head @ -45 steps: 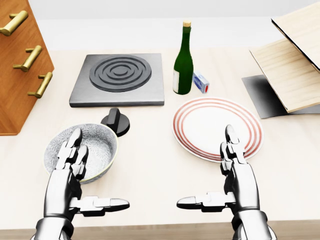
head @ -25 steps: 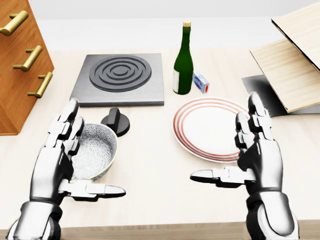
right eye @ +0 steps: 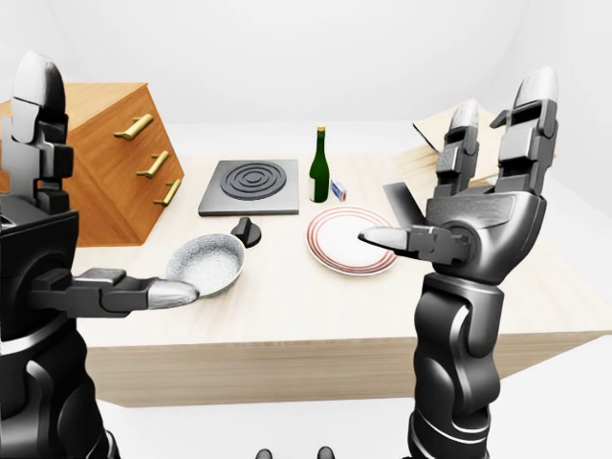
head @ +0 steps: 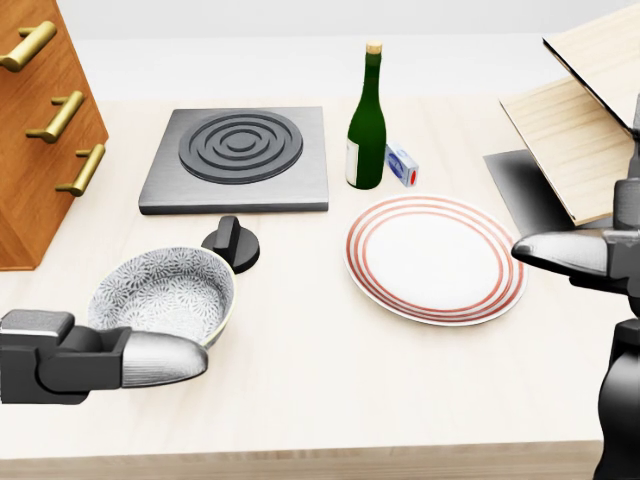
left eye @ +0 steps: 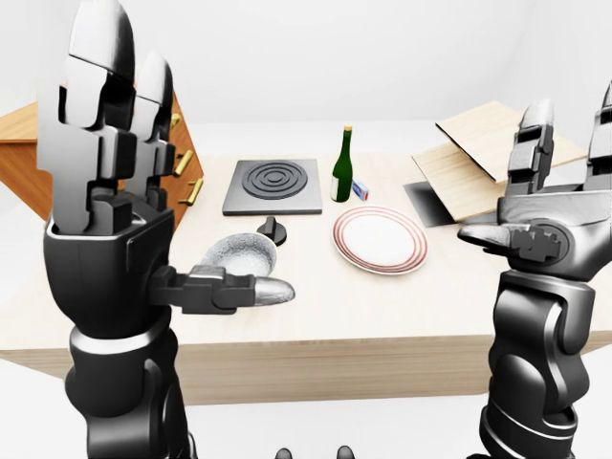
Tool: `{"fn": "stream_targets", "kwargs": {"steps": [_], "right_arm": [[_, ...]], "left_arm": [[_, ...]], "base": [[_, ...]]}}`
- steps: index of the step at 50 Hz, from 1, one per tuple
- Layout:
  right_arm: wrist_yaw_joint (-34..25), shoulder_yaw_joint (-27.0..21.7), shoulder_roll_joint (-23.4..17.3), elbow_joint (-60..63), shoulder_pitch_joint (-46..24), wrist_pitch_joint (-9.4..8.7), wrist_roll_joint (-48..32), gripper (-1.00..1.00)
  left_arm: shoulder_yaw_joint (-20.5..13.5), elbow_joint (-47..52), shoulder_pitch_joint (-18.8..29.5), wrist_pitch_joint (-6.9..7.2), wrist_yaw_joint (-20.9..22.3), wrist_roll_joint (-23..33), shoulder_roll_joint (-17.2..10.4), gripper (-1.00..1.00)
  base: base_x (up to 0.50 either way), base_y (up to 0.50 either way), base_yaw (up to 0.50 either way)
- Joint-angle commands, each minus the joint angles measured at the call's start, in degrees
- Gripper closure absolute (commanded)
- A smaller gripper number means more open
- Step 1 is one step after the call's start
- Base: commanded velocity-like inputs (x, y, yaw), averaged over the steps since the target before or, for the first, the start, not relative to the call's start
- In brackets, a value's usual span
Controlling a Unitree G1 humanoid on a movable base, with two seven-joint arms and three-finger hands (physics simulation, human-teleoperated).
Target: Pick up the akita bowl and put it on the plate.
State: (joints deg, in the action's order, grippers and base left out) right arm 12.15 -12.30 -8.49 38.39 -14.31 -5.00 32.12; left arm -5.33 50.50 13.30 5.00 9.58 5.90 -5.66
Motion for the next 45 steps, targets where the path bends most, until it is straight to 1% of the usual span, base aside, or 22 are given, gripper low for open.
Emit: {"fn": "stream_targets", "kwargs": {"steps": [1,3,5,13,19,21,23,27,28,32,36,40,45], "right_arm": [[-1.10,-0.10,0.22,2.60,1.09,0.00,1.25,-1.00],[-2.38,0.81,0.42,2.05,1.87,0.00,-1.55,-1.00],[-2.30,0.19,0.71,2.30,1.54,0.00,-0.73,-1.00],[-2.77,0.37,0.79,1.79,0.72,0.00,-1.54,-1.00],[-2.54,0.53,1.26,2.01,1.08,0.00,-1.13,-1.00],[-1.45,2.59,0.19,1.19,0.71,0.00,-6.48,-1.00],[-1.98,1.34,1.67,0.83,0.39,0.00,-4.50,-1.00],[-1.95,0.77,1.55,1.84,0.59,0.00,-3.59,-1.00],[-2.65,0.49,1.64,2.07,1.02,0.00,-2.29,-1.00],[-1.18,-0.68,1.39,2.00,0.50,0.00,1.55,-1.00],[-1.38,-0.14,0.89,2.79,1.36,0.00,2.41,-1.00],[-2.62,0.46,0.63,3.34,2.28,0.00,1.64,-1.00],[-3.14,0.43,0.92,3.69,2.47,0.00,1.56,-1.00]], "left_arm": [[-1.41,5.18,1.00,0.00,-0.35,-1.17,-0.53,-0.91],[-1.27,5.37,0.74,0.00,-0.42,-1.11,-0.77,-0.91],[-1.61,5.64,0.71,0.00,-0.40,-1.31,-0.90,-0.91],[-2.08,6.04,1.63,0.00,-0.66,-1.31,-1.55,-0.91],[-2.69,6.59,-0.08,0.00,-0.47,-1.20,-1.36,-0.91],[-2.83,6.61,-0.20,0.00,-0.32,-1.18,-1.48,-0.91],[-2.97,6.51,-0.13,0.00,-0.23,-1.36,-1.48,-0.91],[-2.68,6.12,-0.25,0.00,-0.28,-1.27,-1.44,-0.91],[-2.73,6.08,-0.32,0.00,-0.36,-1.48,-1.21,-0.91],[-2.56,6.85,0.11,0.00,-0.61,-1.87,-1.23,-0.91],[-2.47,7.11,0.59,0.00,-0.47,-1.84,-1.45,-0.91],[-2.52,6.91,-0.51,0.00,-0.49,-1.99,-0.99,-0.91],[-2.28,7.92,-0.90,0.00,-0.17,-1.88,-1.12,-0.91]], "base": [[0.00,0.00,0.50],[0.00,0.00,0.50],[0.00,0.00,0.50],[0.01,0.00,0.50],[0.01,0.00,0.50],[0.01,0.09,0.00],[0.00,0.00,0.00],[0.00,0.00,0.00],[0.00,0.00,0.00],[0.18,-0.27,0.00],[0.33,-0.44,0.00],[0.34,-0.43,0.00],[0.36,-0.43,0.00]]}}
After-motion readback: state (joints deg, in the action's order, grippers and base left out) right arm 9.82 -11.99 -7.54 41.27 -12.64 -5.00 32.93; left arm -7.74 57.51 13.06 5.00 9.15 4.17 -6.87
